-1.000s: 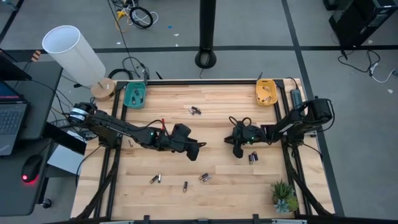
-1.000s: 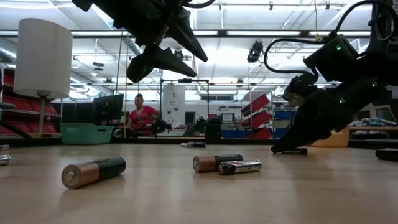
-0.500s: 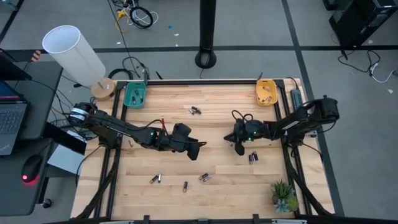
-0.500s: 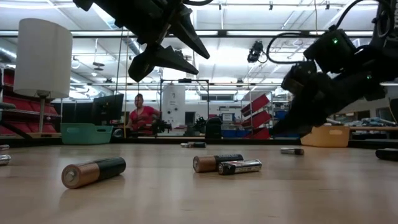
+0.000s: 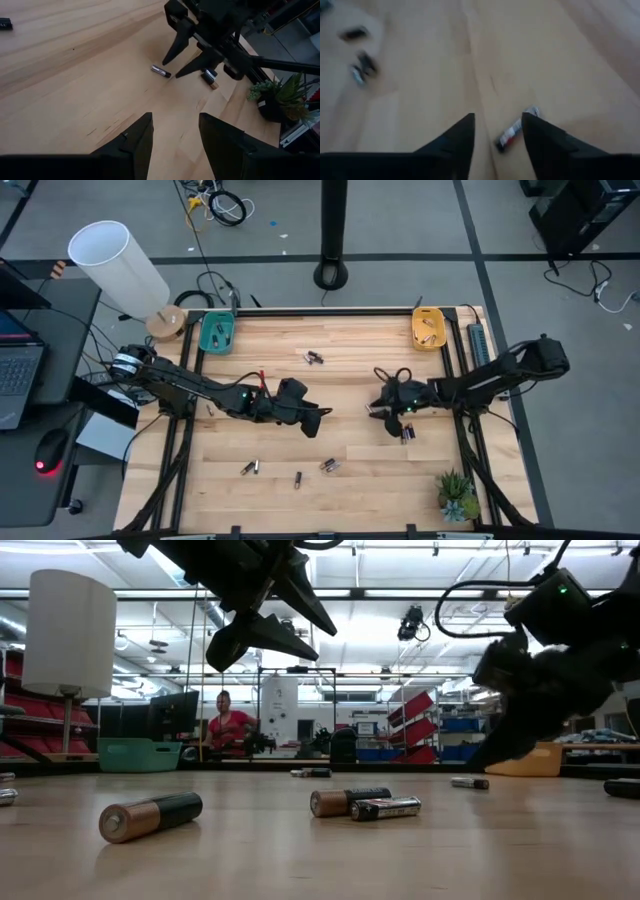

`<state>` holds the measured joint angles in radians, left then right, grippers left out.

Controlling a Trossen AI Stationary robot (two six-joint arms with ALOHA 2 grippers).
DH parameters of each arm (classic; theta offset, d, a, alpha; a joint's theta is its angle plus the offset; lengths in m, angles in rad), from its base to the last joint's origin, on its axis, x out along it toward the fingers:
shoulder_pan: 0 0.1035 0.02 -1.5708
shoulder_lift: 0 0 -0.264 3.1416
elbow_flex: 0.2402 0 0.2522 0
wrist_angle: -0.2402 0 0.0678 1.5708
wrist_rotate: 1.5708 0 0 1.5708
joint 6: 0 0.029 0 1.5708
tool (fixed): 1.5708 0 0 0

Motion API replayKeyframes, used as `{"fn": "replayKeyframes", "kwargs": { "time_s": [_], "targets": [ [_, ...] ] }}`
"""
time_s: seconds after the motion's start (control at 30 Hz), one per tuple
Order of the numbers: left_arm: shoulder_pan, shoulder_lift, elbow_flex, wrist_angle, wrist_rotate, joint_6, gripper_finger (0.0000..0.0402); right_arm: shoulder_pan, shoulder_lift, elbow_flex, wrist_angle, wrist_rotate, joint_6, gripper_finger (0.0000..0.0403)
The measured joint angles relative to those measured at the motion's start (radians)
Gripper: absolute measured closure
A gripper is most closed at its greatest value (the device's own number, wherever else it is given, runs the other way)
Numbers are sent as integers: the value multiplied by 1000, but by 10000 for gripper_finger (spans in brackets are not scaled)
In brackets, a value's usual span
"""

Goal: Sort batteries
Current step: Put the silver battery into the yellow bin

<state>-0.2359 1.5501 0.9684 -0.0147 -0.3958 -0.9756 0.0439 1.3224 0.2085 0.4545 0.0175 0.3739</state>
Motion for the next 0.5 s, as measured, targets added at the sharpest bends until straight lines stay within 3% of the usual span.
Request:
{"fn": "replayKeyframes", "kwargs": {
  "time_s": [0.27,0.5],
  "targets": [
    [0,0,0,-4,0,1,229,51,1,0,-20,140,9,155],
    [0,0,0,-5,-4,9,229,81,40,1,5,153,13,160]
  ]
}}
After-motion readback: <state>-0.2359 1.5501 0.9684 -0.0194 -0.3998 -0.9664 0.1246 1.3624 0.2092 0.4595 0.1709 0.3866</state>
